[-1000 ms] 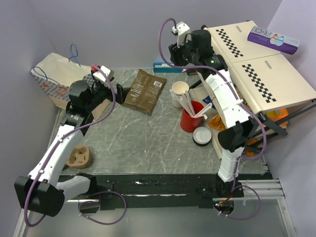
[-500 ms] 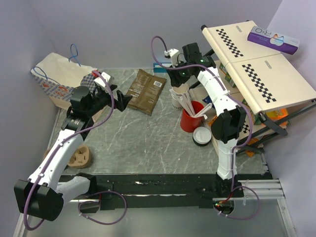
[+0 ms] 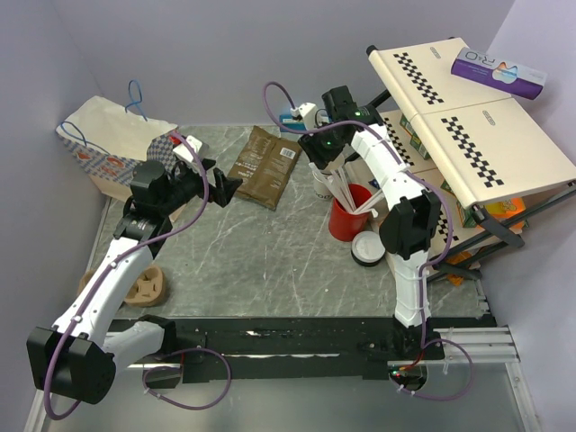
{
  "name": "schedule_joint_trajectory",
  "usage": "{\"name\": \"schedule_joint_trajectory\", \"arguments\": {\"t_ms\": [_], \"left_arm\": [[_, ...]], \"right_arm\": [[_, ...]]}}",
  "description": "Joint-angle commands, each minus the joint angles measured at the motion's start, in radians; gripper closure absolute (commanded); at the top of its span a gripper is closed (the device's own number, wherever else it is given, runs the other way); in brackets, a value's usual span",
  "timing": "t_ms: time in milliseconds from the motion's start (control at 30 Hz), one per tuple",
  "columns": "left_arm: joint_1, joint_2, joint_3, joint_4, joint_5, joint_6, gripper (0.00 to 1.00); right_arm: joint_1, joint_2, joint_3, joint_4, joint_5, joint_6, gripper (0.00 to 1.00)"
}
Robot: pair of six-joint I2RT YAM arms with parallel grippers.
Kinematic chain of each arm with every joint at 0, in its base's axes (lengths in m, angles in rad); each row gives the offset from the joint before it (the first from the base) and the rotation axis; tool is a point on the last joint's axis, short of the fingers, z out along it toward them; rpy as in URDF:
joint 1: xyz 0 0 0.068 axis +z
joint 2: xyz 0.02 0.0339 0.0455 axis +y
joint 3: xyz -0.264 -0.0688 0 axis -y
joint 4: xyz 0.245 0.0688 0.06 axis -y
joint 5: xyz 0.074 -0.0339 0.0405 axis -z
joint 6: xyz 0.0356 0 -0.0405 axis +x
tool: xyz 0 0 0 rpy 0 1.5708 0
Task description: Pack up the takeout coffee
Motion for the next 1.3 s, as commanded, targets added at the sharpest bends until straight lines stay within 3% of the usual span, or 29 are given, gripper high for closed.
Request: {"name": "schedule_joint_trajectory", "arguments": {"t_ms": [0, 400, 800, 1100, 1267], "left_arm": [[0.000, -0.023, 0.002, 0.047, 0.016, -0.022, 0.01], [0.000, -0.013, 0.003, 0.040, 0.009, -0.024, 0.01], [0.000, -0.014, 0.000, 0.040, 0.006, -0.025, 0.01], [-0.002, -0.017, -0.012, 0.044, 0.005, -0.028, 0.01], [0.000, -0.017, -0.018, 0.052, 0.008, -0.033, 0.01]], "right_arm": [[0.004, 0.023, 0.026, -0.018, 0.032, -0.030, 0.42], [0.004, 0.047, 0.014, -0.024, 0.044, -0.056, 0.45], [0.002, 0.055, 0.015, -0.029, 0.052, -0.062, 0.55], [0.002, 0.046, 0.017, -0.032, 0.050, -0.068, 0.73], [0.002, 0.027, 0.025, -0.027, 0.061, -0.065, 0.89]]}}
